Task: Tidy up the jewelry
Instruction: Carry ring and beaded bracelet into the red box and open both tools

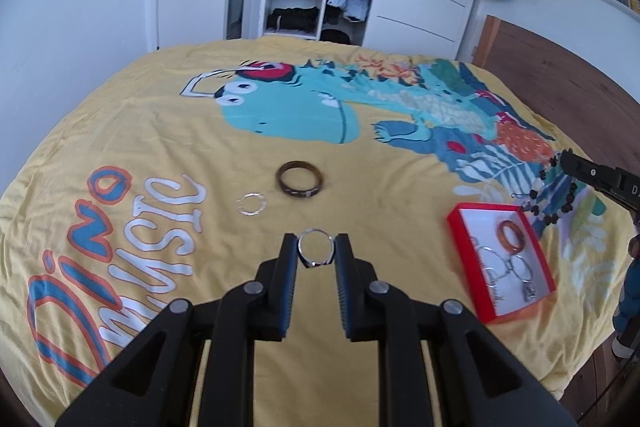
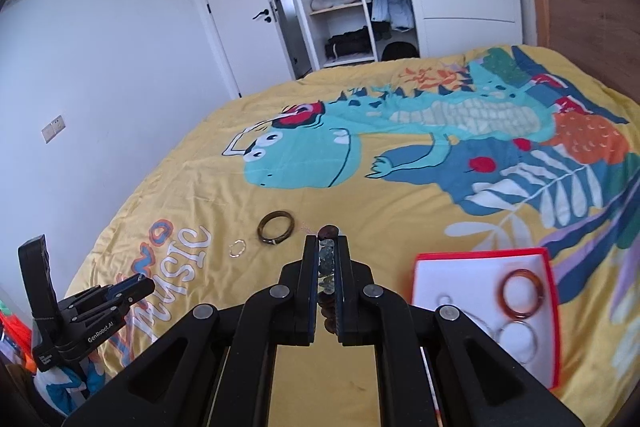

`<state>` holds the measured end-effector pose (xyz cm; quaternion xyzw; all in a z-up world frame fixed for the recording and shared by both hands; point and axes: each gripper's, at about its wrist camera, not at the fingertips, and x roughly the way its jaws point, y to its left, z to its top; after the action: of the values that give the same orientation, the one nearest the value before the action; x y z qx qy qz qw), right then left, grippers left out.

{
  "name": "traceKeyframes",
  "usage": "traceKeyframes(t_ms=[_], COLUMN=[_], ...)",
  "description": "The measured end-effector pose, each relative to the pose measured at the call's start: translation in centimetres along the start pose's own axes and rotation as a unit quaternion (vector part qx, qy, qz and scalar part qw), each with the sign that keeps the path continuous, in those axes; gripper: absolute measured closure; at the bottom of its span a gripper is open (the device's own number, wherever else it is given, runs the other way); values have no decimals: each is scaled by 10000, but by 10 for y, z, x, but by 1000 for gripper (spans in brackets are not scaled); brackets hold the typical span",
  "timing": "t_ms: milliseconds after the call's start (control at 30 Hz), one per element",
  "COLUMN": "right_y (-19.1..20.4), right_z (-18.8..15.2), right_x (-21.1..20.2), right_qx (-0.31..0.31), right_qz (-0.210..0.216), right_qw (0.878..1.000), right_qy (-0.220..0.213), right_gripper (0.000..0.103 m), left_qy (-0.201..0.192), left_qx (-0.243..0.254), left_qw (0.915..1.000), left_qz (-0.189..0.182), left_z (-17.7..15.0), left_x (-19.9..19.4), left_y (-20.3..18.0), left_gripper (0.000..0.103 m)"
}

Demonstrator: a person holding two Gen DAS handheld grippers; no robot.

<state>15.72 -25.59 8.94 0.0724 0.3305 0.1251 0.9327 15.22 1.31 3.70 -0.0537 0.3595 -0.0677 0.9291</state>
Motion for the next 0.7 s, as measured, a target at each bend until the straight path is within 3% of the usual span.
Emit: traceKeyframes(t_ms=[367,700], right_y=[-65,-124], right_z=[-12,-25], right_x=[-51,-16], right_qx=[154,308], right_qz=[-426,-465], right_qw=[9990,9983], right_qy=[-46,194], right_gripper=[96,96], left_qy=[64,526], left_qx=[529,1078], left_qw=[9966,9882], left_qz=[-634,-952], left_z=[2,-11], left_x=[1,68], left_y=[-110,-200], left_gripper=[86,86])
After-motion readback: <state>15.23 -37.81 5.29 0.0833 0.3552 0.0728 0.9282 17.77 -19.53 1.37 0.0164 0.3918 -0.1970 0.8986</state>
